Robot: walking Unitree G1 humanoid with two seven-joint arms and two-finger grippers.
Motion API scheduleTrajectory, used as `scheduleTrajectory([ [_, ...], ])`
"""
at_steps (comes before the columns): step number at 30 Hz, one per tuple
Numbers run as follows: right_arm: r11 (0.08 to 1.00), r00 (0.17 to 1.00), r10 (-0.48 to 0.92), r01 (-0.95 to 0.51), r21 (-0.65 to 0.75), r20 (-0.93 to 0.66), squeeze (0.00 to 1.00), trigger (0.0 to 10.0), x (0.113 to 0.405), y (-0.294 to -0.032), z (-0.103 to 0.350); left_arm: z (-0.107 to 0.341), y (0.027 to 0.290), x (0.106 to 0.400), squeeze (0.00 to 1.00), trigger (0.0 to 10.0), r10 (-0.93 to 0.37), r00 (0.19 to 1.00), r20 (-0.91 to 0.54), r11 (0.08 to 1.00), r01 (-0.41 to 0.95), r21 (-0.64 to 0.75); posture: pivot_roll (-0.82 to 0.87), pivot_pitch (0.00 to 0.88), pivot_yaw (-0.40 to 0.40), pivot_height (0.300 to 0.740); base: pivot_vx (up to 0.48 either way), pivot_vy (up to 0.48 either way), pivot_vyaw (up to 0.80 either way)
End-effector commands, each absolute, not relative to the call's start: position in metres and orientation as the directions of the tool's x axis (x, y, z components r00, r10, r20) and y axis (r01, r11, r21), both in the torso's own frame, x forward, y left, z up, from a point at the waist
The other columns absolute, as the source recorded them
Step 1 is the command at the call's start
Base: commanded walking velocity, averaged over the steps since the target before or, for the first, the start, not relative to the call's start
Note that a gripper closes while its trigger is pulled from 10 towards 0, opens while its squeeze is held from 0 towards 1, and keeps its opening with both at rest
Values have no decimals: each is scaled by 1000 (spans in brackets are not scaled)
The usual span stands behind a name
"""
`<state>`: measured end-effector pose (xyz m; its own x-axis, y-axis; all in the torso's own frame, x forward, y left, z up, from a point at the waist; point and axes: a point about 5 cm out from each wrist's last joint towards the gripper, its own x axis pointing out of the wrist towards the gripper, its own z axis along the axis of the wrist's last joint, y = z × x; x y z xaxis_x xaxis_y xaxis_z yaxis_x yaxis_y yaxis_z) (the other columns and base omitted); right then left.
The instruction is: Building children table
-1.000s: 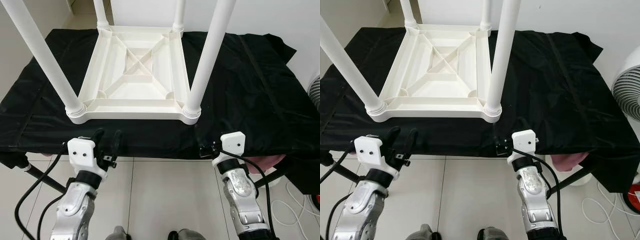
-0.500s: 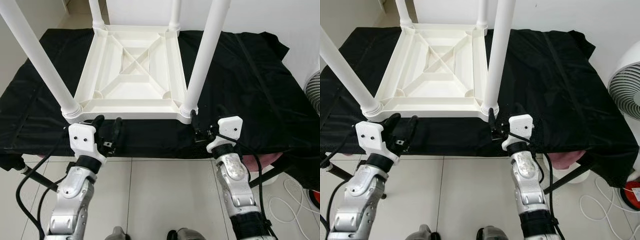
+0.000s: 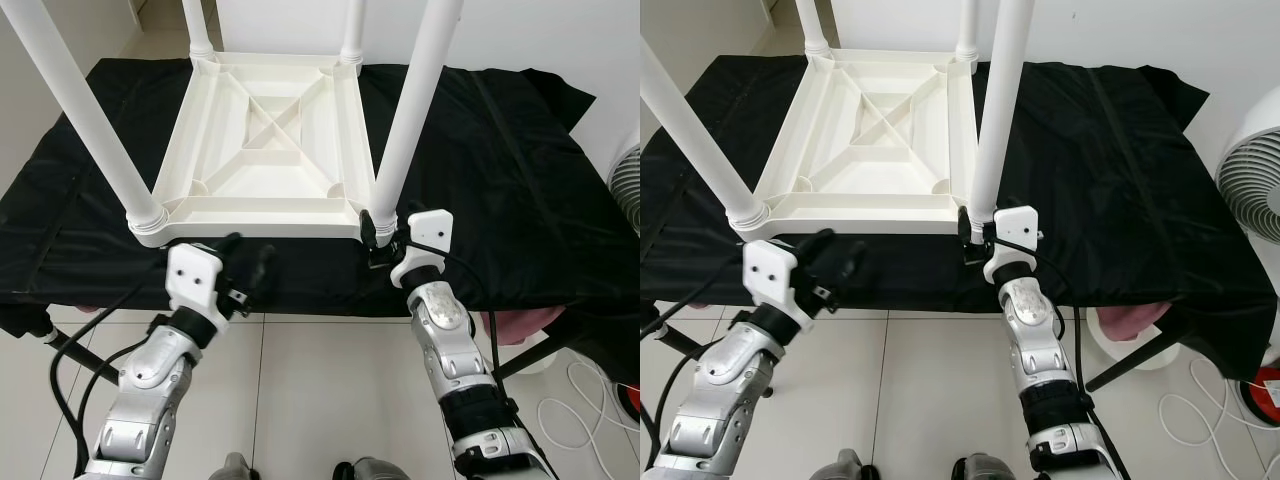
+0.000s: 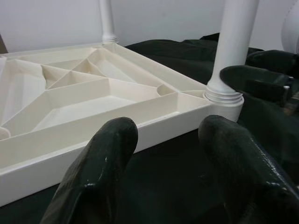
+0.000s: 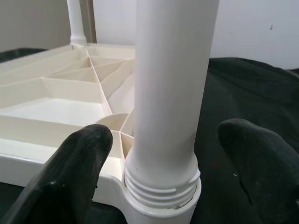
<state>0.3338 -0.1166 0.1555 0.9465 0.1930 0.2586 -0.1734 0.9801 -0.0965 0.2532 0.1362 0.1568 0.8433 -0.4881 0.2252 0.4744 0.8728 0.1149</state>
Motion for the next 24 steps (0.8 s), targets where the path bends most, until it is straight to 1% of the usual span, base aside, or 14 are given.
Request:
scheduleTrajectory([
  [1,979,953,193,-172,-108,233,0,10000,338,-113,153,152,135,255,0,10000,-499,845,193,866,485,118,-7,67,-13,740,0,0,0],
  [6,983,958,168,-146,-110,231,0,10000,351,-110,159,155,134,259,0,10000,-485,853,193,874,467,131,0,69,-15,740,0,0,0],
  [11,984,959,163,-139,-114,230,0,10000,353,-108,161,156,134,261,0,10000,-479,857,193,878,460,135,4,73,-16,740,0,0,0],
  [12,984,959,160,-138,-111,233,0,10000,360,-104,164,156,132,266,0,10000,-463,866,187,886,444,136,4,73,-16,740,0,0,0],
  [14,985,959,158,-135,-110,236,0,10000,363,-103,166,156,132,268,0,10000,-458,870,182,888,439,137,4,73,-16,740,0,0,0],
  [24,987,960,139,-114,-113,243,0,10000,374,-102,173,159,136,278,0,10000,-431,887,168,898,403,174,10,77,-12,740,0,0,0],
])
